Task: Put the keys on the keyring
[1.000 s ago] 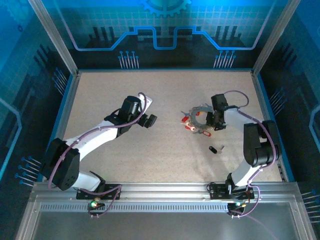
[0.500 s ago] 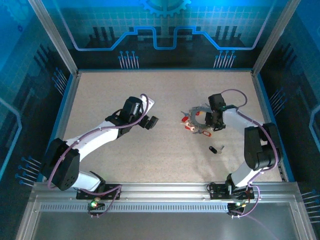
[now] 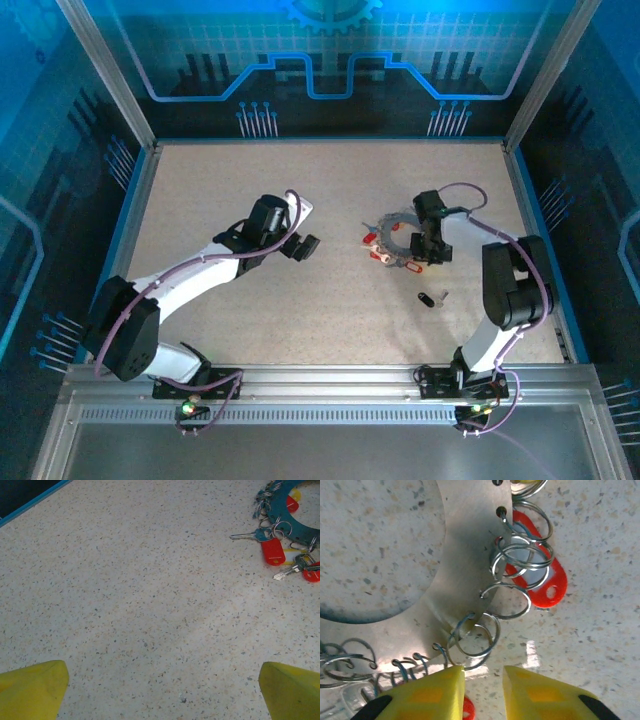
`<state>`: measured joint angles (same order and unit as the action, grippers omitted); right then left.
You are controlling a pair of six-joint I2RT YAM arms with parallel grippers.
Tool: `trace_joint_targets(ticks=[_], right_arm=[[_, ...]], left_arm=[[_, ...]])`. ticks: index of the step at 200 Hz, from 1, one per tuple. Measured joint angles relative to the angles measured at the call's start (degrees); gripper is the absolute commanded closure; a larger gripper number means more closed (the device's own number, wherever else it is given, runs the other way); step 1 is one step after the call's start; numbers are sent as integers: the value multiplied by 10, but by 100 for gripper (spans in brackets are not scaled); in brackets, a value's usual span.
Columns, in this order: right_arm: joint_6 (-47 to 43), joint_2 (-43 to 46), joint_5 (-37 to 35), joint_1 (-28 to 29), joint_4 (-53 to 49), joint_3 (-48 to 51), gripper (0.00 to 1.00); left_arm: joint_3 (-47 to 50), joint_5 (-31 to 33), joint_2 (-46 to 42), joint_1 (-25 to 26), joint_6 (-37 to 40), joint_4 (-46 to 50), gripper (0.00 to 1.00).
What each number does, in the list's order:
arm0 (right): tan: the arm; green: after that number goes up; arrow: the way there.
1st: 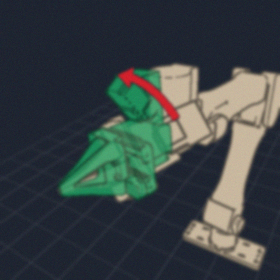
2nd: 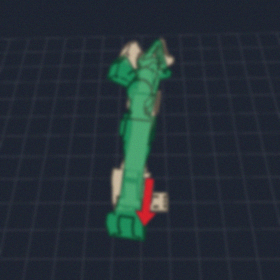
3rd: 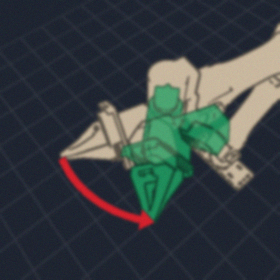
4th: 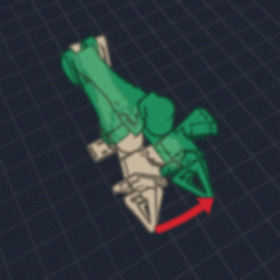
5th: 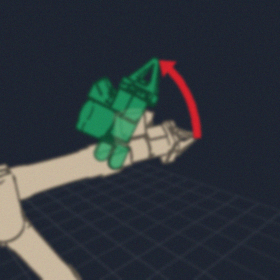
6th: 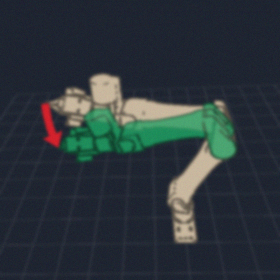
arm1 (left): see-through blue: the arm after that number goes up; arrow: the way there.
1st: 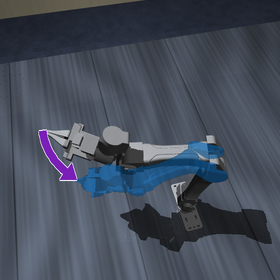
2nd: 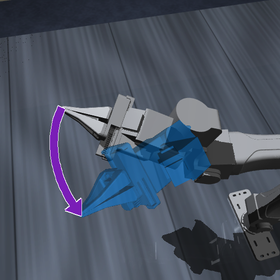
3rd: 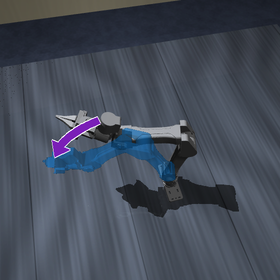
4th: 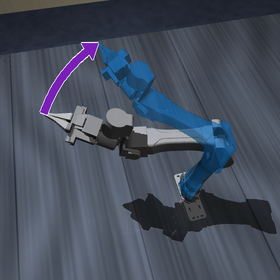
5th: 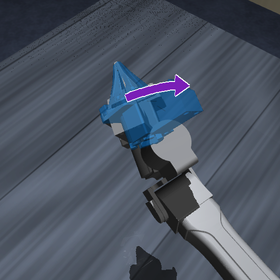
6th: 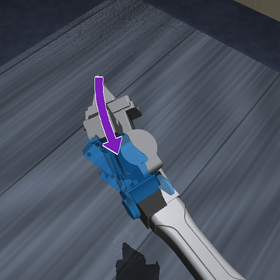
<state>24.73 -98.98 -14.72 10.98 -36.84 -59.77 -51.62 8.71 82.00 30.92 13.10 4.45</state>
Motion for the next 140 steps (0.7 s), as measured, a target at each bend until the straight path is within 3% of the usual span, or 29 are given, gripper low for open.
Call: trace_joint_targets(ticks=[63,140], right_arm=[[-55,-68,-73,43,-60,-76,63],[-108,-79,-35,51,-73,-94,67]], left_arm=[[-1,0,16,1,0,3,1],[-1,0,16,9,5,4,1]])
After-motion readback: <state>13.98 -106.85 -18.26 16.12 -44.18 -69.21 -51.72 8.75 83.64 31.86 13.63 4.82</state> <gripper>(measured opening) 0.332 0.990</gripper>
